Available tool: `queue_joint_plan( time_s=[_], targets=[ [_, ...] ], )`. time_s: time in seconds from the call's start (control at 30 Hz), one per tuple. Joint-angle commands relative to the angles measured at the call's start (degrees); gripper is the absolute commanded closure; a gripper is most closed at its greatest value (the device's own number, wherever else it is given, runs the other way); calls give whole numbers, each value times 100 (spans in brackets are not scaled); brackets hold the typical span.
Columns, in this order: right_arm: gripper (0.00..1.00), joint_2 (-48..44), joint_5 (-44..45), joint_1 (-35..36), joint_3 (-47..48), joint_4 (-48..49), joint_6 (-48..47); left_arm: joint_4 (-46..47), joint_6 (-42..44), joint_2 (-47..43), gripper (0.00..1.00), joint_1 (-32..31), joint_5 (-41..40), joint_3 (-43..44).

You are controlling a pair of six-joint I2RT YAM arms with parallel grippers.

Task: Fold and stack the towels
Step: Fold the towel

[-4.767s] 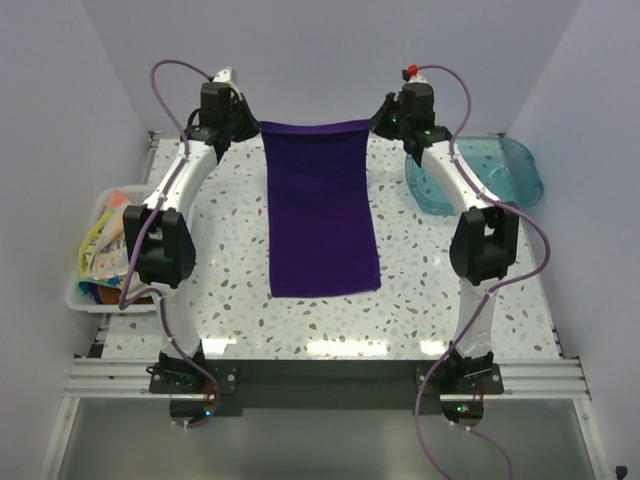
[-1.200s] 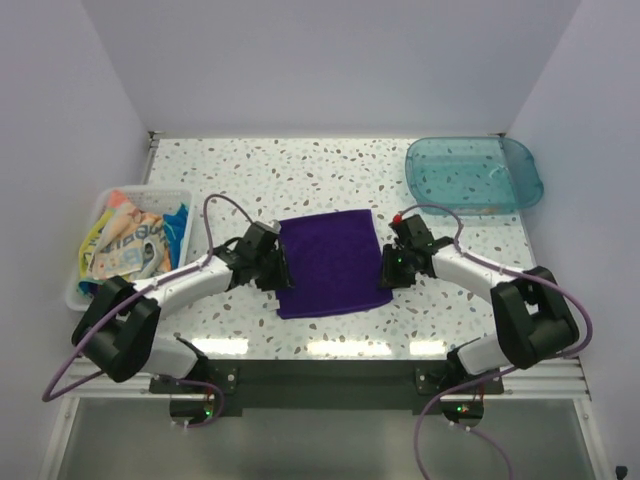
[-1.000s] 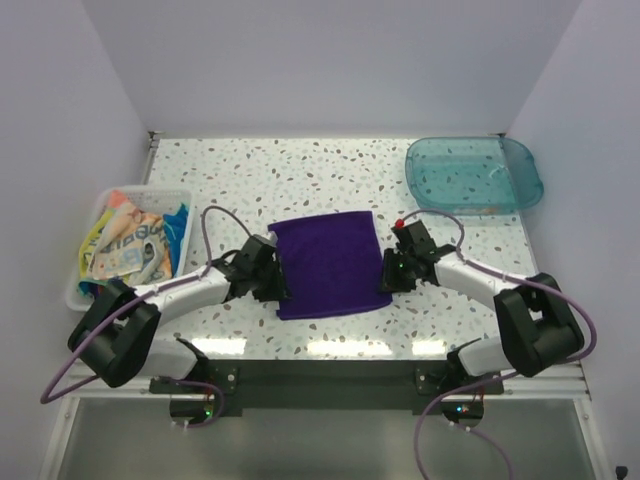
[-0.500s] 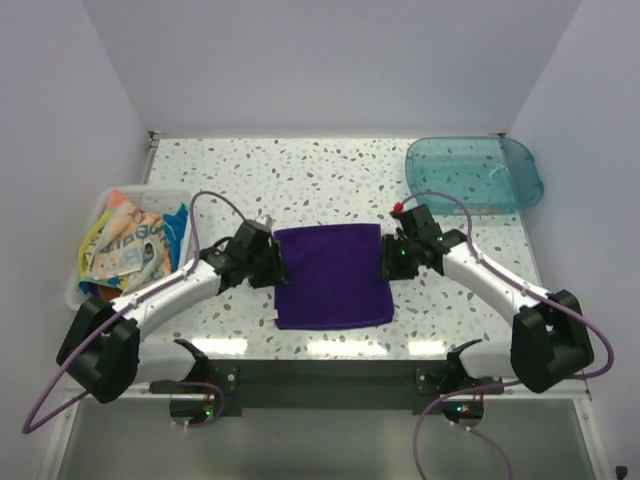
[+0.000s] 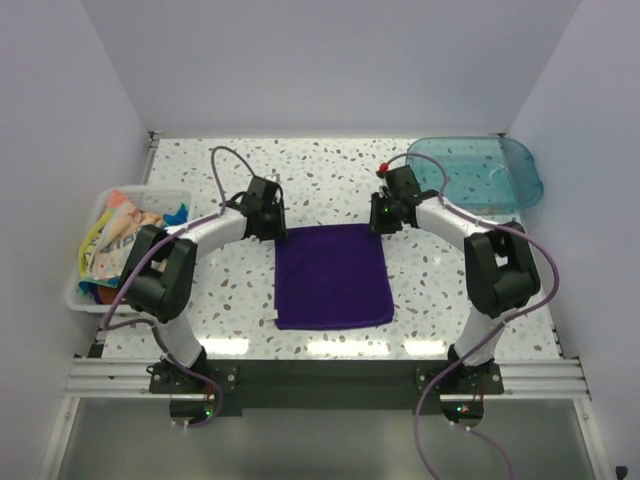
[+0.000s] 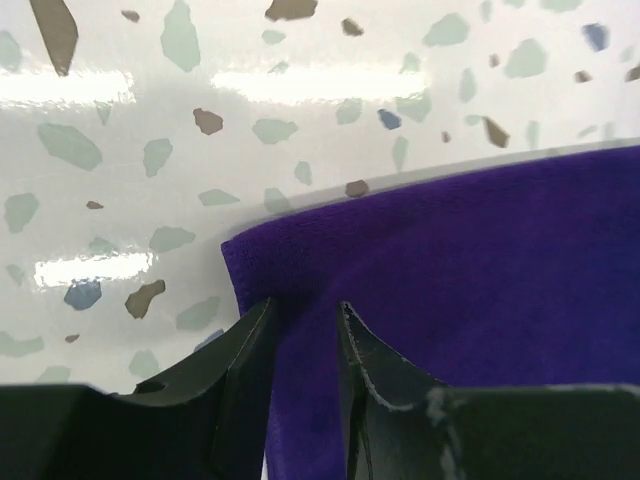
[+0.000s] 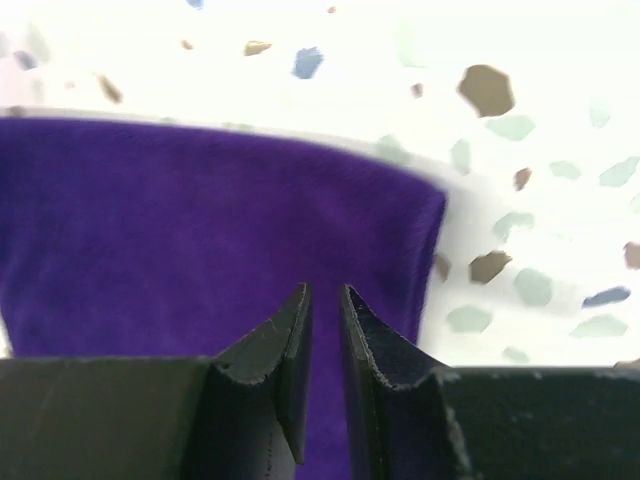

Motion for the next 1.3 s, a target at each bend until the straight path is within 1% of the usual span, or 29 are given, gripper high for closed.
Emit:
queue_joint_plan(
  time_s=[0.0, 0.13, 0.27, 0.4, 0.43, 0.53, 0.57, 0.6, 0.63, 0.67, 0.7, 0.73, 0.77, 0.8, 0.87, 0.93, 1.03, 1.13, 1.27],
  targets=[
    [80, 267, 96, -209, 145, 492, -214, 315, 301, 358, 66, 44, -188, 247],
    [80, 549, 174, -271, 101, 519, -346, 350, 319, 578, 67, 44, -267, 195],
    [80, 549, 245, -350, 4, 450, -364, 246, 433, 500, 65, 52, -311, 133],
    [75, 330, 210, -350, 232, 98, -670, 148, 731, 36, 57, 61, -443, 194],
    [75, 295, 193, -342, 302, 28, -776, 122, 854, -36, 54, 70, -469, 308],
    [71, 224, 131, -350, 846, -437, -1530, 95, 1433, -177, 47, 105, -671, 555],
    [69, 233, 53, -350, 979, -787, -1776, 296, 1879, -194, 45, 122, -567, 573],
    [65, 268, 60, -350, 1119, -973, -2344, 324, 2092, -186, 41, 140, -505, 677],
    [62, 346, 87, -350, 1234, -1132, -2567, 333, 2312, -151, 39, 149, -444, 739],
    [60, 408, 96, -350, 1418, -1368, -2770, 368, 2775, -116, 38, 149, -217, 792],
    [55, 478, -44, -377, 1515, -1484, -3137, 394, 3006, -28, 34, 149, -75, 871],
    [54, 627, -167, -394, 1620, -1615, -3315, 377, 3278, 33, 31, 166, 5, 932],
    [52, 741, -333, -403, 1839, -1869, -3465, 177, 3716, 121, 29, 184, 432, 1020],
    [50, 821, -570, -412, 1946, -1993, -3779, 9, 3920, 331, 27, 193, 566, 1256],
    [49, 1110, -686, -429, 2271, -2344, -4036, -438, 4437, 560, 27, 219, 882, 1494],
    [48, 1287, -905, -438, 2577, -2643, -4370, -607, 4825, 789, 27, 237, 1007, 1688],
    [47, 1568, -1125, -447, 2912, -2811, -4766, -625, 5134, 983, 28, 263, 1279, 1785],
    [46, 1902, -1231, -465, 3298, -3241, -5109, -1028, 5529, 1255, 28, 307, 1525, 2066],
    [46, 2315, -1397, -465, 3747, -3549, -5381, -1275, 5847, 1536, 30, 360, 1780, 2339]
  ],
)
